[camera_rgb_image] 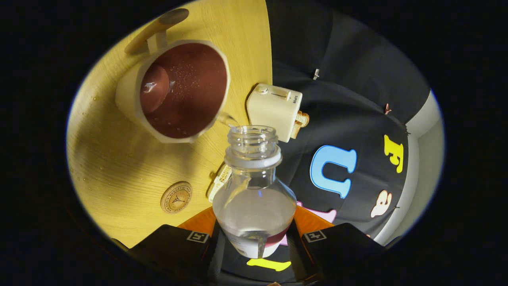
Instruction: Take the bottle from table, then pour the juice into the cup, finally place the bottle on the coaster
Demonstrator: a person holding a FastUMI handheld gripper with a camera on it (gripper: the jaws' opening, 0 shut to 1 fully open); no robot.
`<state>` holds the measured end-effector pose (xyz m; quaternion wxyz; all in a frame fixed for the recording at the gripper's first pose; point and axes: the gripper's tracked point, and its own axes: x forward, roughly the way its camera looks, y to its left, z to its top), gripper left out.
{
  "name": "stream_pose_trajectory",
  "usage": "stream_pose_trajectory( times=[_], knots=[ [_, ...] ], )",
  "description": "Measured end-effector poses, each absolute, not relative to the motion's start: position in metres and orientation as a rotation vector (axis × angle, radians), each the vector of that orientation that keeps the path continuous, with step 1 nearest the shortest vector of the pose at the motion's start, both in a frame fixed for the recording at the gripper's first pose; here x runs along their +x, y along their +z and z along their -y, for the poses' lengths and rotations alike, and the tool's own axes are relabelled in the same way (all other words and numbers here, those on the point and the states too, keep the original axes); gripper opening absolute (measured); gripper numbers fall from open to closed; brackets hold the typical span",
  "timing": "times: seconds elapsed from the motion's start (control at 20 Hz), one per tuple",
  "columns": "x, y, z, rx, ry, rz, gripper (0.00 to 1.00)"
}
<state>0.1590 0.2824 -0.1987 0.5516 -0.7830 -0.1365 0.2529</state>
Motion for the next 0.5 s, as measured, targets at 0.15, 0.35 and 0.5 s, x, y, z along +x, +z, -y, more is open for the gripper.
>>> stream_pose_trajectory(
  times=[0.15, 0.35, 0.5],
  knots=[
    [0.1606, -0.1962, -0.2806, -1.888, 0.595, 0.342, 0.71],
    [0.1602, -0.1943, -0.2814, -1.919, 0.596, 0.364, 0.71],
    [0.159, -0.1924, -0.2866, -1.935, 0.598, 0.389, 0.71]
  ],
)
